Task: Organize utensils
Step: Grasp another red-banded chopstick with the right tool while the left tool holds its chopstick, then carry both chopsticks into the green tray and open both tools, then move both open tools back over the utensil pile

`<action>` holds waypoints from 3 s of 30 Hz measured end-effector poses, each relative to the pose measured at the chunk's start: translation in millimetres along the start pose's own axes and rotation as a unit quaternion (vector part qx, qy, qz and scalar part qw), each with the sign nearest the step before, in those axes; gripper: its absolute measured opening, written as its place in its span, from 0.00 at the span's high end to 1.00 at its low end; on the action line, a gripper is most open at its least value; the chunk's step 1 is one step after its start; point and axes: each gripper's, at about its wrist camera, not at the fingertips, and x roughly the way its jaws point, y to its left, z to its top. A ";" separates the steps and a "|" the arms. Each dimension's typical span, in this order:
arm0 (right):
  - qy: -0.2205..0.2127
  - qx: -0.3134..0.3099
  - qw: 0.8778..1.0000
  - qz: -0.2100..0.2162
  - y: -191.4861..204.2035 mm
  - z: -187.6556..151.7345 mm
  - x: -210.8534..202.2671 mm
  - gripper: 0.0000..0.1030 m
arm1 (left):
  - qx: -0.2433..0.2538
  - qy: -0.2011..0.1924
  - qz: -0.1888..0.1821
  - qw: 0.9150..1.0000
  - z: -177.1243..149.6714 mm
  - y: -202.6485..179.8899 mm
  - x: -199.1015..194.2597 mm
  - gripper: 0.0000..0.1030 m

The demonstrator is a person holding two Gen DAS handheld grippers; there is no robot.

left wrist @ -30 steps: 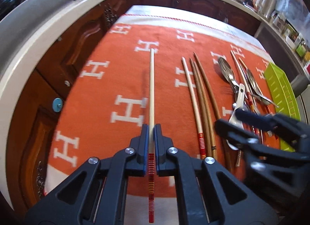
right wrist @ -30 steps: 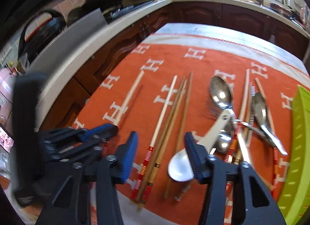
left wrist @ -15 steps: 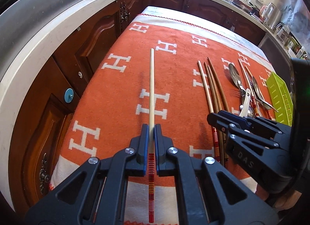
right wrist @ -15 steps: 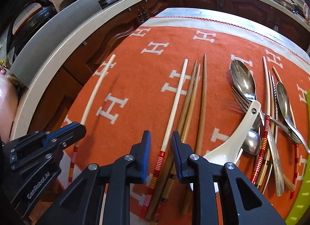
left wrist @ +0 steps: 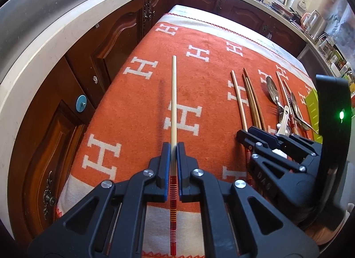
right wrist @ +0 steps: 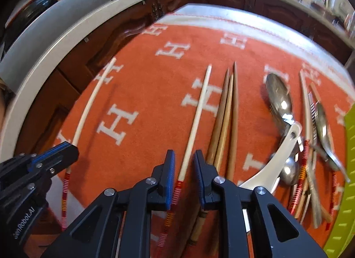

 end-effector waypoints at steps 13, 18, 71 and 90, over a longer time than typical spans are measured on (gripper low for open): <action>-0.012 0.052 0.998 0.047 -19.2 -2.5 -20.2 0.95 | 0.018 0.003 -0.022 1.000 9.6 -26.0 -20.8 0.97; -0.044 0.105 0.989 0.092 -61.6 -1.0 -65.0 0.95 | 0.046 0.003 -0.061 0.997 20.5 -67.7 -39.0 0.97; -0.058 0.301 0.952 -0.024 -341.3 -140.0 -150.8 0.62 | 0.185 0.023 -0.171 0.967 3.3 -307.8 -32.2 0.64; -0.078 0.190 0.979 0.011 -235.0 -98.5 -177.1 0.62 | 0.123 -0.035 -0.112 0.985 18.2 -189.6 -83.7 0.64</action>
